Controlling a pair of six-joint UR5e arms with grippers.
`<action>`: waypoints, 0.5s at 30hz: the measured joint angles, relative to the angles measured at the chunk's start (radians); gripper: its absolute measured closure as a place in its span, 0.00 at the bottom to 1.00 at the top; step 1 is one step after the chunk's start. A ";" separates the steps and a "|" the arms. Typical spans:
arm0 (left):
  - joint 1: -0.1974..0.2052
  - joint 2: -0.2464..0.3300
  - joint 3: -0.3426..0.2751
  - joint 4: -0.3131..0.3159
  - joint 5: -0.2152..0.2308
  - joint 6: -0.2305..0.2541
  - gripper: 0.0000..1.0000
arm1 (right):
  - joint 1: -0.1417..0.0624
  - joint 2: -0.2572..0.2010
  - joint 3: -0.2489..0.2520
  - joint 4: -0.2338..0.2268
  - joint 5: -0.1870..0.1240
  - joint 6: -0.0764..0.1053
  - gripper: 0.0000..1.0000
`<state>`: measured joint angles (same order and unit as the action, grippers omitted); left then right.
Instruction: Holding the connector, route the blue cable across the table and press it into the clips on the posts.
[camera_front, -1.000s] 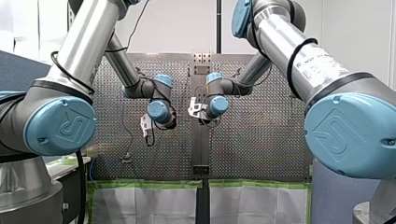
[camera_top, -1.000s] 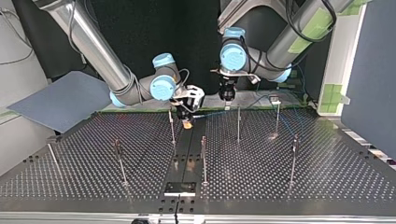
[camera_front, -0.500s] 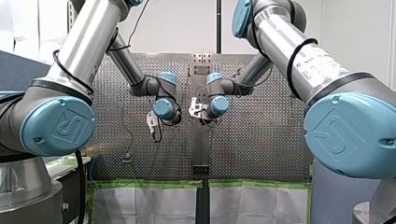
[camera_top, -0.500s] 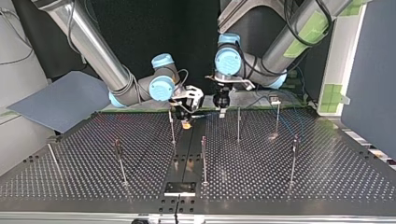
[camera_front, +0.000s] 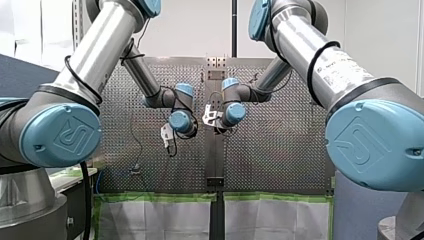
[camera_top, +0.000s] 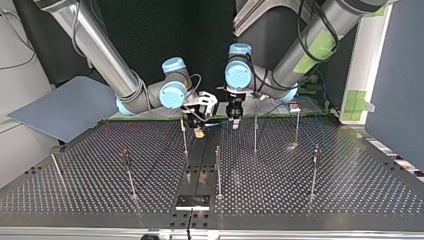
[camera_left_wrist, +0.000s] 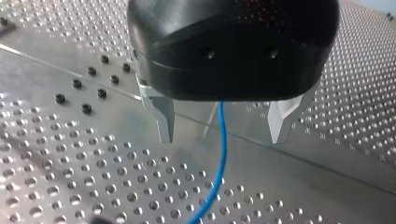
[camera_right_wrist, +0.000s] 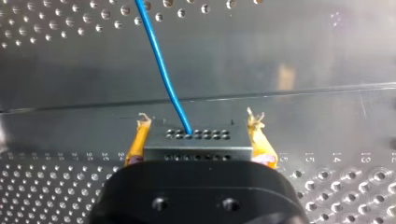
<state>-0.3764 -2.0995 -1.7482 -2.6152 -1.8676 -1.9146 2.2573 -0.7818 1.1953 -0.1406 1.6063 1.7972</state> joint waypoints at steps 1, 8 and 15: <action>0.000 -0.007 0.007 -0.001 -0.004 0.000 0.00 | 0.000 0.000 0.000 0.000 0.000 0.000 1.00; -0.001 -0.063 0.061 -0.018 -0.016 -0.001 0.00 | 0.000 0.000 0.000 0.001 0.000 0.000 1.00; -0.005 -0.076 0.099 -0.033 -0.033 0.008 0.00 | 0.000 0.000 0.000 0.001 0.000 -0.002 1.00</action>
<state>-0.3810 -2.1760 -1.6496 -2.6479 -1.9003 -1.9070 2.2571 -0.7819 1.1948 -0.1397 1.6062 1.7953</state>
